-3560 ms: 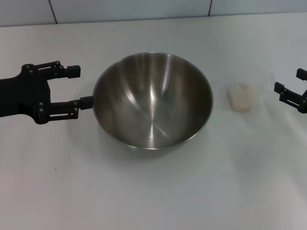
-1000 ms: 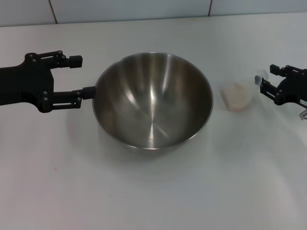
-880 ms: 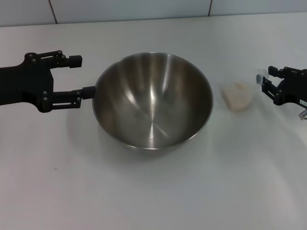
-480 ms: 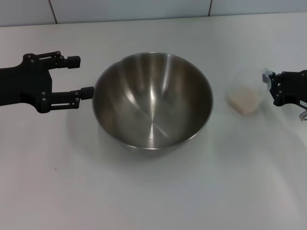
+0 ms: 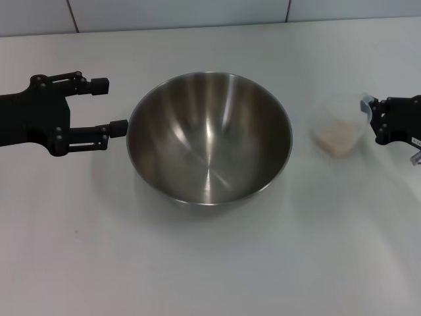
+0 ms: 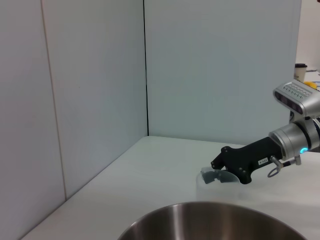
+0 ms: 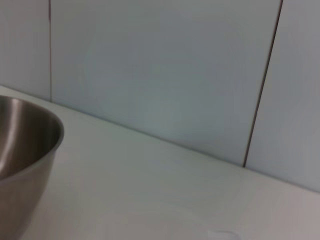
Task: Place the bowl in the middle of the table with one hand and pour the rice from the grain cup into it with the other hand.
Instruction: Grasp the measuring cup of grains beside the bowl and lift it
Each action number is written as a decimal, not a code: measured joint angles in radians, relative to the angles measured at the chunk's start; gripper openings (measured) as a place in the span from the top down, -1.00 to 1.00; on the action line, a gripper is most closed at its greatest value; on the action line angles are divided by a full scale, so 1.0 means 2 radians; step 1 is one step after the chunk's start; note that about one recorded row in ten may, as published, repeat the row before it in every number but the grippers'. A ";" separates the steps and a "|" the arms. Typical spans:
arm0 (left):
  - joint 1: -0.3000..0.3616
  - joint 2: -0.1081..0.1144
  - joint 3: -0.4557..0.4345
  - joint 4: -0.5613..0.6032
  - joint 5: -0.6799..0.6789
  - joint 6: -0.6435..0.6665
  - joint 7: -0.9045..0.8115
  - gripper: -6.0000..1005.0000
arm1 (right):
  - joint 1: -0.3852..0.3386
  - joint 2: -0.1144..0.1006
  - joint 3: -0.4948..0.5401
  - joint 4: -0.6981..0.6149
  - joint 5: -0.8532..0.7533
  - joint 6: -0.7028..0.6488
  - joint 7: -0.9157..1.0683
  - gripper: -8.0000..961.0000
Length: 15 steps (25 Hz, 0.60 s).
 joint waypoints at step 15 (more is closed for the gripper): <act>0.000 -0.003 -0.003 0.000 0.000 -0.001 -0.002 -0.54 | 0.006 0.002 0.000 0.022 0.120 -0.044 -0.114 0.97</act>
